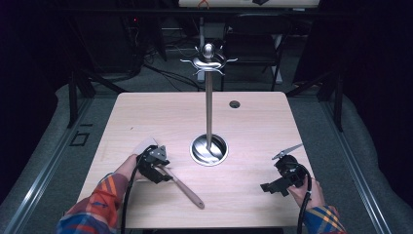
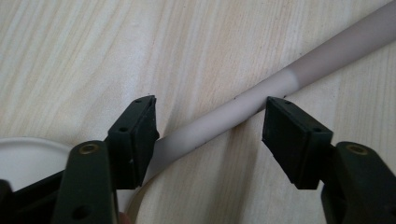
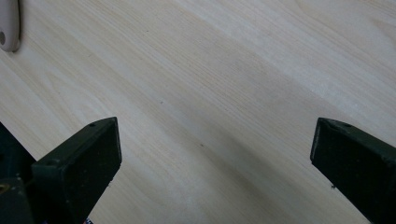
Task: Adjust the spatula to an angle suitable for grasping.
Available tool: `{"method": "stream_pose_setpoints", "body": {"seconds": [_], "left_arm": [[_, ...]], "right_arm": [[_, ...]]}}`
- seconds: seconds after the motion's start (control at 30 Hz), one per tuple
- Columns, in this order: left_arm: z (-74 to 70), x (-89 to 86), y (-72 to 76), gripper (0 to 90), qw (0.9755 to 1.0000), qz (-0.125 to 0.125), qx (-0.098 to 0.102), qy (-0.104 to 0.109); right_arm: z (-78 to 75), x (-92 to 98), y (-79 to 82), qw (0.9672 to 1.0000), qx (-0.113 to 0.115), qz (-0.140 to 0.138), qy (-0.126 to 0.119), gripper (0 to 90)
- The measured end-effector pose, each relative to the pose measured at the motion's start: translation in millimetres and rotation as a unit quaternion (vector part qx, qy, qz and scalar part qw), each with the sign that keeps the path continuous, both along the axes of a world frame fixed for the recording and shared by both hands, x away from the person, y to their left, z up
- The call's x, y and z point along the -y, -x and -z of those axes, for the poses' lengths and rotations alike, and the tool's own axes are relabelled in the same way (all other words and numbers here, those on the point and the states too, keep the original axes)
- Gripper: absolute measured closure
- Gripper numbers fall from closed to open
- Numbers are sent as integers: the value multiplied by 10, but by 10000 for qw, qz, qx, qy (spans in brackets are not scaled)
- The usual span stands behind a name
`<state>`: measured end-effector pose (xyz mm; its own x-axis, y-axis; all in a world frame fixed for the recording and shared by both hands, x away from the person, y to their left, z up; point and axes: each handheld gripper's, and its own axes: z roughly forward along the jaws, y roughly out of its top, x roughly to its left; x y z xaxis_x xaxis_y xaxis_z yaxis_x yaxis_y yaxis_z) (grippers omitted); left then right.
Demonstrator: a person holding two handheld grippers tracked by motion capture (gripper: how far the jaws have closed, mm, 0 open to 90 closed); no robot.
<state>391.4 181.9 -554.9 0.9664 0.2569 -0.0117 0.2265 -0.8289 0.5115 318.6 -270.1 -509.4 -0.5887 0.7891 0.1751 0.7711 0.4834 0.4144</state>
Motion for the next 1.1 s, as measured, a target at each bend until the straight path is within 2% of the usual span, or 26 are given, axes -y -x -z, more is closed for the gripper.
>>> {"method": "stream_pose_setpoints", "body": {"seconds": [0.2, 0.27, 0.33, 0.37, 0.4, 0.53, 0.73, 0.9, 1.03, 1.1], "left_arm": [[-37, -2, 32, 428, 9999, 34, 77, -85], [-54, -21, 41, 477, 9999, 60, 69, -81], [-56, -24, 43, 490, 9999, 70, 68, -82], [-64, -22, 46, 496, 9999, 72, 57, -113], [-67, -20, 50, 499, 9999, 80, 63, -132], [-87, -26, 69, 524, 9997, 120, 37, -191], [-95, -14, 72, 557, 9997, 42, -46, -219], [-105, -30, 96, 597, 9998, 47, -69, -186], [-108, -35, 112, 625, 9998, 99, -22, -178], [-110, -36, 121, 637, 9998, 109, -25, -173]], "right_arm": [[12, -11, -5, 10000, -1, 24, -14, 16], [23, -14, -11, 10000, -58, 1, 28, 15], [33, -22, -4, 10000, -26, 42, -51, 16], [25, -20, -5, 9999, -106, -9, 20, 17], [30, -19, -5, 9999, -85, 1, 58, 17], [22, -25, -1, 9999, -121, -33, 45, 16], [32, -17, -6, 9999, -132, -47, 50, 17], [31, -33, 5, 9999, -132, -17, 33, 17], [36, -34, -3, 9997, -187, -74, 136, 18], [43, -45, 4, 9998, -170, -22, 69, 18]]}}
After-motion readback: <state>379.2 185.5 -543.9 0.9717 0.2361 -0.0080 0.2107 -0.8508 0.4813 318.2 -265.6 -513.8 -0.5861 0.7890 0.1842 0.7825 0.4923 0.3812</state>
